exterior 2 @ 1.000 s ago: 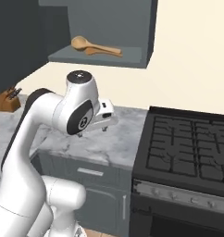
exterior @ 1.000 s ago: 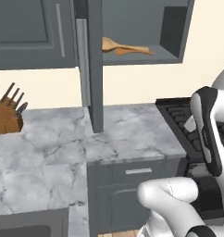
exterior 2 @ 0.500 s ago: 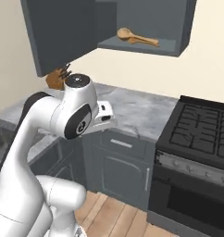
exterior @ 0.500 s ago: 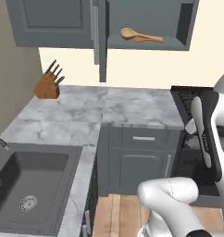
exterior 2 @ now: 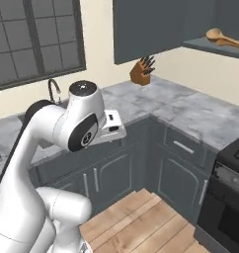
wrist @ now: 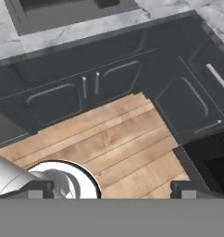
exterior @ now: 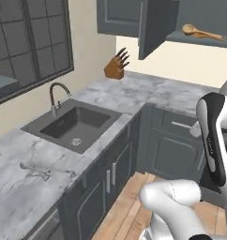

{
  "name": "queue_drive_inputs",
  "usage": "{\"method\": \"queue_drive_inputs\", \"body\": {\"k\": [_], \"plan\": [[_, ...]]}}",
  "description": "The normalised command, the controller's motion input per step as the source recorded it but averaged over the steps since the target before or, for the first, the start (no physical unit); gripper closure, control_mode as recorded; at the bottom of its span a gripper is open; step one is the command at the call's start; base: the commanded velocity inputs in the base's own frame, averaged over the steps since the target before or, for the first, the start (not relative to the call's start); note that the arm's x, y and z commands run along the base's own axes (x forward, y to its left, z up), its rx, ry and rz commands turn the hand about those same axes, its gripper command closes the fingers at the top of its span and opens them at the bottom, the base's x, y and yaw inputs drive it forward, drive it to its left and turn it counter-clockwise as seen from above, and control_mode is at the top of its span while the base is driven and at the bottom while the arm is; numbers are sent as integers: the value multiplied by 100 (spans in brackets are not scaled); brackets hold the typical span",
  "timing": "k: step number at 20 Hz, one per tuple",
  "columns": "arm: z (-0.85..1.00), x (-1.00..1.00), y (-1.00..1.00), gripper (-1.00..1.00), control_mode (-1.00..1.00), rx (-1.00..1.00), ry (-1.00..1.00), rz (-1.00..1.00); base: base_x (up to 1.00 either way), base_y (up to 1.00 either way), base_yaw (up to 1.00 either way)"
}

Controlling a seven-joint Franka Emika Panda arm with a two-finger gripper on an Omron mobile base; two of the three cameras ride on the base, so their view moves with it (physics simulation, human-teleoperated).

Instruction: Organize the utensils by type. Pick up the wooden spoons from the counter and place them in the open cabinet. Then pick up the metallic utensils from the counter and place them in the open drawer.

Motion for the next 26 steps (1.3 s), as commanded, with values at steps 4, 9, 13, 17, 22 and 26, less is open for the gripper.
{"method": "queue_drive_inputs", "body": {"k": [4, 9, 13, 17, 22, 26], "plan": [[0, 0, 0, -100, 100, 0, 0, 0, -100, -1, 60], [0, 0, 0, -100, 100, 0, 0, 0, -85, 1, 53], [0, 0, 0, -100, 100, 0, 0, 0, -78, 14, 43], [0, 0, 0, -100, 100, 0, 0, 0, -22, 19, 13], [0, 0, 0, -100, 100, 0, 0, 0, -1, 38, -11], [0, 0, 0, -100, 100, 0, 0, 0, 0, 67, -37]]}}
